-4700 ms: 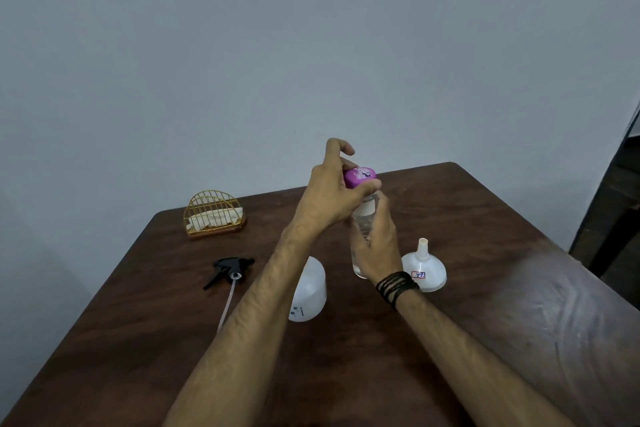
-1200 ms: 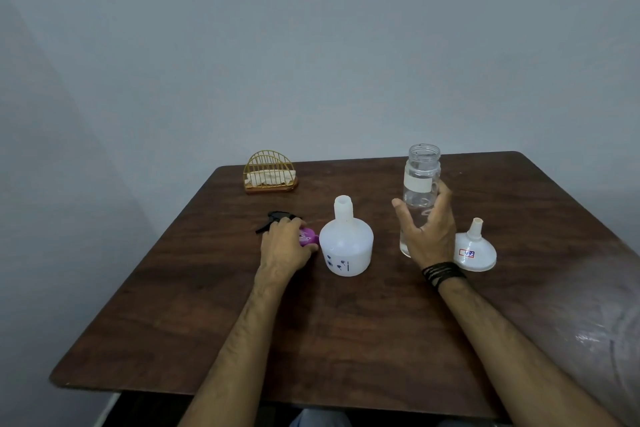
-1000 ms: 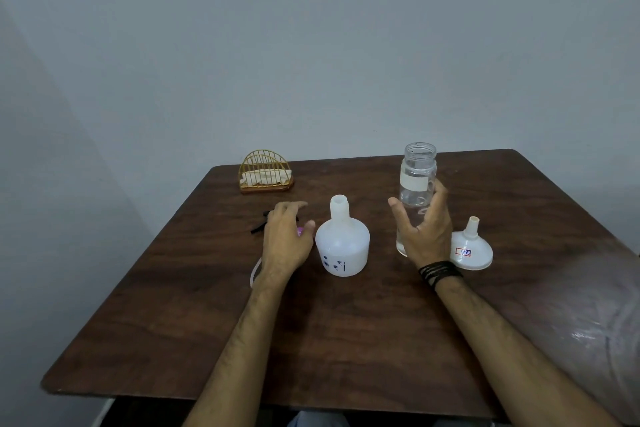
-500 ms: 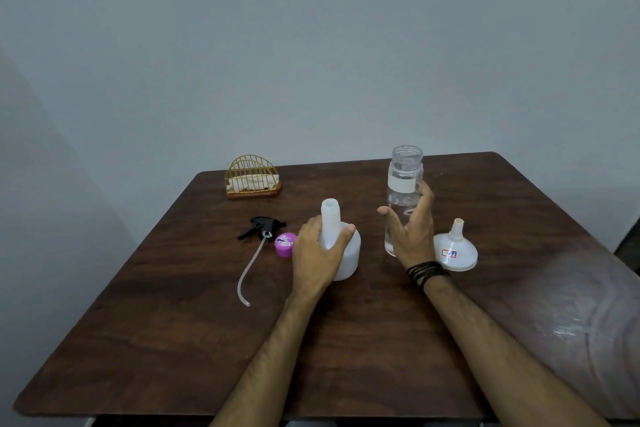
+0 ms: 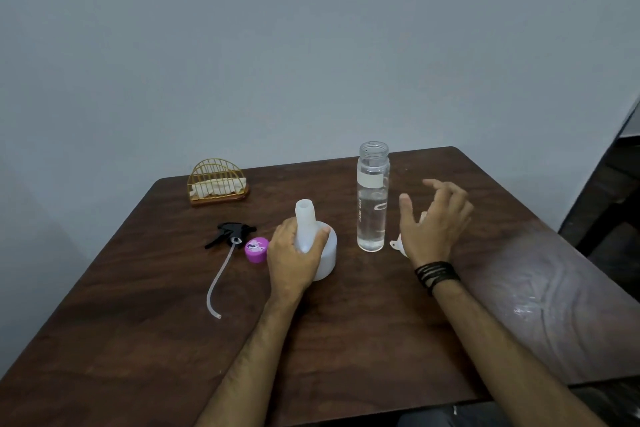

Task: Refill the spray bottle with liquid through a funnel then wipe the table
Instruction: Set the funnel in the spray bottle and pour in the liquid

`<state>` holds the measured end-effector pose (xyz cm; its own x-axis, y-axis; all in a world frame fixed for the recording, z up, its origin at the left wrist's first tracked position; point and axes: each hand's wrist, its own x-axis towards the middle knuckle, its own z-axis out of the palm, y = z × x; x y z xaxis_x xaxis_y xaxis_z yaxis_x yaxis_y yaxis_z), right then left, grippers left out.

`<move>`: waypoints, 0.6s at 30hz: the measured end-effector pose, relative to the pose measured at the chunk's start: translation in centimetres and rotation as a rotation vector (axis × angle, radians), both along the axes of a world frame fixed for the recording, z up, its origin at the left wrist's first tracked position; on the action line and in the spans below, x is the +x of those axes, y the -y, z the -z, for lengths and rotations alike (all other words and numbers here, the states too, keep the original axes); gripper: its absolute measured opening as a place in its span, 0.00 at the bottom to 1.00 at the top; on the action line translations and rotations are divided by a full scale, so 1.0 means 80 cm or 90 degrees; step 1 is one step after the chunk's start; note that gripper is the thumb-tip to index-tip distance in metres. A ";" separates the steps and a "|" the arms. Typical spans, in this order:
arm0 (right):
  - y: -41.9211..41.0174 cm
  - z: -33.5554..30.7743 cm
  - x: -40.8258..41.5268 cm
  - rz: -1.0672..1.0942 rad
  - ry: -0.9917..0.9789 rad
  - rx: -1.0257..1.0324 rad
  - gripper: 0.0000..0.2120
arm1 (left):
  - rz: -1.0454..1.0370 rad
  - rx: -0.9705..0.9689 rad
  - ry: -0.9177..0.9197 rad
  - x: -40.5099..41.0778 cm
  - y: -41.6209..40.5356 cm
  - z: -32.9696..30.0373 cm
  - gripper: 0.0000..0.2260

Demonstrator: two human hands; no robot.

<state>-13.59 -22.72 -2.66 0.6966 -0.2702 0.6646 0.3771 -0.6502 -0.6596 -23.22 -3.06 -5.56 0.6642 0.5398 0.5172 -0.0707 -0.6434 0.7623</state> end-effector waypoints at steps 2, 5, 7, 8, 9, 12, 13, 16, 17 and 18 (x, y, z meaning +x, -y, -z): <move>0.018 0.007 0.007 -0.010 -0.115 -0.072 0.16 | 0.000 -0.002 -0.004 0.001 0.001 0.002 0.19; 0.037 0.013 0.012 -0.097 -0.214 -0.150 0.08 | 0.004 -0.002 -0.006 0.001 0.001 0.000 0.21; 0.046 0.013 0.012 -0.161 -0.262 -0.154 0.07 | 0.010 -0.006 -0.006 0.000 0.001 -0.001 0.20; 0.049 0.012 0.012 -0.180 -0.274 -0.151 0.08 | 0.011 -0.004 -0.005 0.000 0.001 -0.001 0.20; 0.052 0.011 0.013 -0.190 -0.279 -0.155 0.08 | 0.011 -0.003 -0.005 0.000 0.001 -0.002 0.19; 0.058 -0.006 0.009 -0.213 -0.288 -0.151 0.05 | 0.013 -0.007 -0.011 -0.001 0.001 -0.003 0.20; 0.063 -0.013 0.007 -0.222 -0.293 -0.136 0.04 | 0.014 -0.008 -0.010 -0.001 0.001 -0.003 0.20; 0.085 -0.030 0.004 -0.283 -0.376 -0.046 0.03 | 0.017 -0.009 -0.015 0.000 0.000 -0.003 0.20; 0.092 -0.032 0.004 -0.327 -0.426 0.007 0.05 | 0.016 -0.011 -0.014 0.000 0.001 -0.003 0.20; 0.097 -0.033 0.002 -0.374 -0.476 0.067 0.07 | 0.015 -0.011 -0.013 0.000 0.001 -0.002 0.20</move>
<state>-13.46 -30.48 0.01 0.9742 0.2252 -0.0154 0.0816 -0.4148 -0.9062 -23.22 -3.11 -5.37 0.6866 0.5325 0.4949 -0.0703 -0.6290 0.7742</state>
